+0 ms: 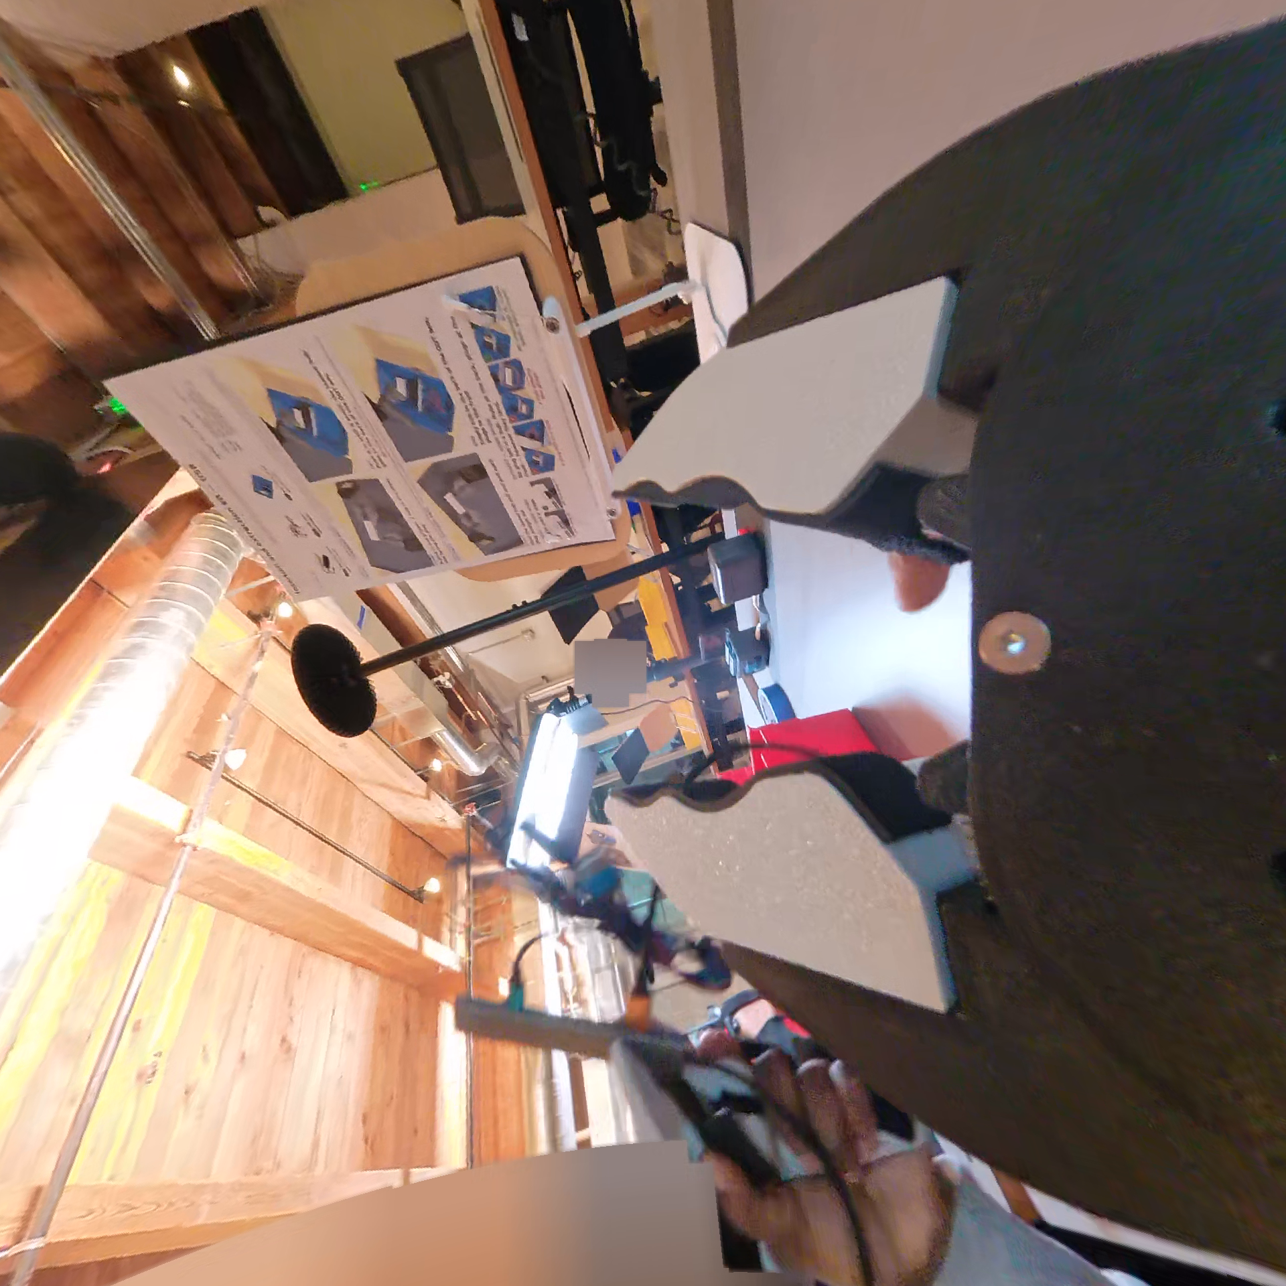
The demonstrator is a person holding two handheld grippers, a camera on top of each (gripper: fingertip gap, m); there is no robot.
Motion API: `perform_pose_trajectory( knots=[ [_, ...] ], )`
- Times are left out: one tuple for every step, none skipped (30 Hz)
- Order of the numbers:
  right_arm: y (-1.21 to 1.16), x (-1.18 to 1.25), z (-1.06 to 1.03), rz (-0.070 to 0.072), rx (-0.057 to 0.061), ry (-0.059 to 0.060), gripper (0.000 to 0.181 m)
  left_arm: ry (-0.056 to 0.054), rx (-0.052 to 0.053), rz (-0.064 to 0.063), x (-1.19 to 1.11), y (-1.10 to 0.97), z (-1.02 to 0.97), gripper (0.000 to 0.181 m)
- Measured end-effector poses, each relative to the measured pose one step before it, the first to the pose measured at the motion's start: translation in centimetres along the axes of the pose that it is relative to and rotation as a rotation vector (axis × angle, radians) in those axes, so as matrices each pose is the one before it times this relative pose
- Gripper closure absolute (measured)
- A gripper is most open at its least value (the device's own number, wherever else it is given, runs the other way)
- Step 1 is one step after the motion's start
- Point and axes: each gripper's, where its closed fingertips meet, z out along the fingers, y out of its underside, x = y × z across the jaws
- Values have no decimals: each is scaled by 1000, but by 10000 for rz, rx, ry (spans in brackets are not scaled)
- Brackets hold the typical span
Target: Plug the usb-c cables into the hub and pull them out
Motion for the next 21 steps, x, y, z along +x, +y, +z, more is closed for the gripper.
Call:
perform_pose_trajectory(
  knots=[
    [-131,23,-96,-178,3,42,108,-138,-343,-191,-323,2241,551,171],
    [-165,-49,-73,-249,49,36,109,-222,-373,-102,-470,2242,523,171],
    [-161,-153,-52,-330,82,0,111,-234,-357,-76,-424,2116,487,171],
    [-87,-267,-31,-409,43,-36,112,-127,-342,-99,-217,1942,452,171],
    [86,-362,6,-504,-68,-68,115,27,-372,-61,7,1736,388,172],
    [292,-407,55,-598,-209,-75,119,11,-353,5,15,1439,310,172],
    [503,-449,112,-649,-334,-76,122,-7,-256,2,-26,1116,240,171],
    [627,-615,174,-669,-409,-158,125,30,-224,-56,-43,937,176,171],
    [724,-867,234,-710,-486,-281,129,79,-205,-152,-63,821,100,171],
    [824,-1151,337,-743,-579,-430,136,181,-194,-333,50,628,28,171],
    [782,-1328,464,-791,-603,-509,140,282,-159,-410,212,373,-15,172],
    [727,-1371,571,-845,-619,-513,141,284,-69,-208,282,152,-12,172],
    [669,-1254,612,-865,-667,-431,143,143,19,-4,176,-12,-33,172],
    [557,-896,584,-933,-666,-237,144,49,20,94,133,-21,-26,171],
    [304,-380,509,-924,-533,28,144,58,-36,112,154,77,10,171],
    [-7,-49,388,-724,-311,154,146,51,-87,119,156,173,27,171],
    [-245,63,296,-398,-126,112,147,22,-86,107,125,165,7,171],
    [-331,174,244,-124,-13,67,148,45,-51,86,126,91,-4,171],
    [-272,252,235,3,30,51,150,110,-30,53,174,52,-9,171],
    [-111,232,248,-6,-13,11,151,146,-24,35,205,45,-10,171],
    [84,103,246,-81,-91,-59,152,200,-41,24,274,64,-17,171]
  ],
)
